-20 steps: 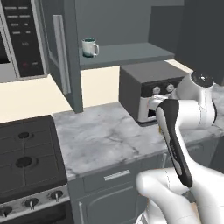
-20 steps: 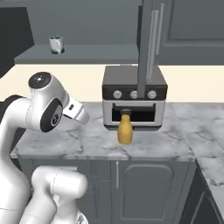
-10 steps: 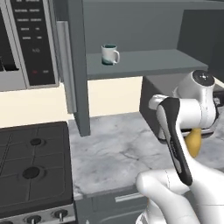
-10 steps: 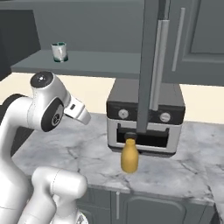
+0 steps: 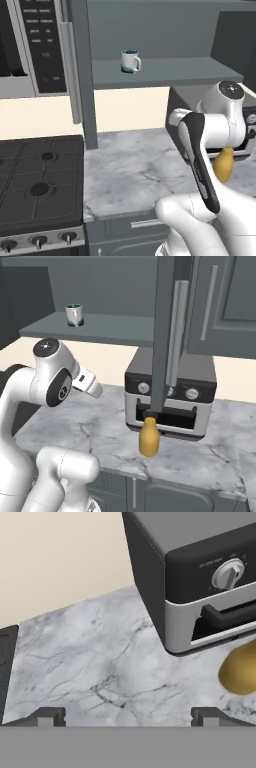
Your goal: There is a tray on the dining counter. Grab the cup, mug, and pitcher and place them on the tray. The pitcher may be placed next to the tray if it cannot fit the tray.
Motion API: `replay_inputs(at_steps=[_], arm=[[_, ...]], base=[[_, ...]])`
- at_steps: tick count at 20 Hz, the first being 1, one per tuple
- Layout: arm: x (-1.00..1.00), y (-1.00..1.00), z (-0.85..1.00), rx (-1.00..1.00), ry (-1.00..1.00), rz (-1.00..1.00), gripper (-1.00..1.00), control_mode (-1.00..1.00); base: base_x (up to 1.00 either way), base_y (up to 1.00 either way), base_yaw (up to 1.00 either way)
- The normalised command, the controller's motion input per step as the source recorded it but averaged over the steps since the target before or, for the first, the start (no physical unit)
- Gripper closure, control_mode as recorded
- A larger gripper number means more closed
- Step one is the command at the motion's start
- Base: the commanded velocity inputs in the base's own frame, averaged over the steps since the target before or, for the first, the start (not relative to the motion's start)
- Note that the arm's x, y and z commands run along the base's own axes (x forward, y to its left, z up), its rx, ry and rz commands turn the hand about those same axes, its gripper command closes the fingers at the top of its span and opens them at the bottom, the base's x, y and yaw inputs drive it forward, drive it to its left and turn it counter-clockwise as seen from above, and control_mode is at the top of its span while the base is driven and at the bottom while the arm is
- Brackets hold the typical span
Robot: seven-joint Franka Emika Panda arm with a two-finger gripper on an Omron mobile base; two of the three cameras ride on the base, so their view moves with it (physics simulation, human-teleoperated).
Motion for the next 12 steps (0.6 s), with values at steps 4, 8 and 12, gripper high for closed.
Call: replay_inputs(at_steps=[4,8,12], arm=[[0.0,0.0,0.0,0.0,0.0,0.0,-1.0,1.0],[0.0,0.0,0.0,0.0,0.0,0.0,-1.0,1.0],[0.03,0.01,0.17,-0.16,-0.14,0.22,-1.0,-1.0]], base=[[0.4,-0.02,0.23],[0.44,0.0,0.22],[0.0,0.0,0.0]])
